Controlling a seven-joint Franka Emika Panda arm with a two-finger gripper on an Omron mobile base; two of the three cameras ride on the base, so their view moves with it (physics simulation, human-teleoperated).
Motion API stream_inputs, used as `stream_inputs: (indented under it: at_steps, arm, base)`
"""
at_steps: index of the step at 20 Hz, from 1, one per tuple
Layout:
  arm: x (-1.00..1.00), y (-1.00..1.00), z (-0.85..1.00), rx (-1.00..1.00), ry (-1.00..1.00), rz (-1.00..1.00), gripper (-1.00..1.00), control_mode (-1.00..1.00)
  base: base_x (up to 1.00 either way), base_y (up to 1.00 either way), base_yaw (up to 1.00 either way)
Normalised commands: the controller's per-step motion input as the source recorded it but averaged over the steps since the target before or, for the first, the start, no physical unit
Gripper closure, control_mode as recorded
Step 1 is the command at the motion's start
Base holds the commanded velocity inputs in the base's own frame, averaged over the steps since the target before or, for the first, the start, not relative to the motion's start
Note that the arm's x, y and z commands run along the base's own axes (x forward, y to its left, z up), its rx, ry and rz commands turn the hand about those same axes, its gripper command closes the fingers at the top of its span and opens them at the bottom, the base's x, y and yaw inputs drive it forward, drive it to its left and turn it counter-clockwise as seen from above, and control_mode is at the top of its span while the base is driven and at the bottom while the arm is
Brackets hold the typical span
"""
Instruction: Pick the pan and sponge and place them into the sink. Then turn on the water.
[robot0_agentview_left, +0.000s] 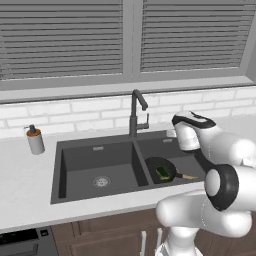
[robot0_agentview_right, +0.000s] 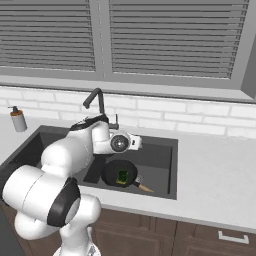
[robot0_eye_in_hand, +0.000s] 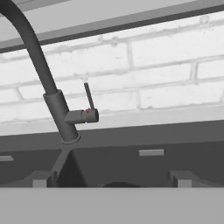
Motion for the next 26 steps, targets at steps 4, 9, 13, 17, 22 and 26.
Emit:
stream_inputs:
  at_steps: [4,9,13,17,22,26]
  arm:
    - [0.0,0.01,0.0,0.0,-0.05,0.0,-1.0,-1.0]
    - [0.0,0.02,0.0,0.0,-0.05,0.0,-1.0,-1.0]
    - [0.0,0.03,0.0,0.0,-0.05,0.0,-1.0,-1.0]
    - [0.0,0.0,0.0,0.0,-0.07,0.0,-1.0,-1.0]
    - [0.11,0.05,0.0,0.0,-0.07,0.0,-1.0,-1.0]
    - [0.34,0.2,0.0,0.0,-0.06,0.0,-1.0,-1.0]
  base:
    - [0.0,0.0,0.0]
    - [0.0,0.0,0.0]
    - [0.0,0.0,0.0]
    - [0.0,0.0,0.0]
    - [0.0,0.0,0.0]
    - [0.0,0.0,0.0]
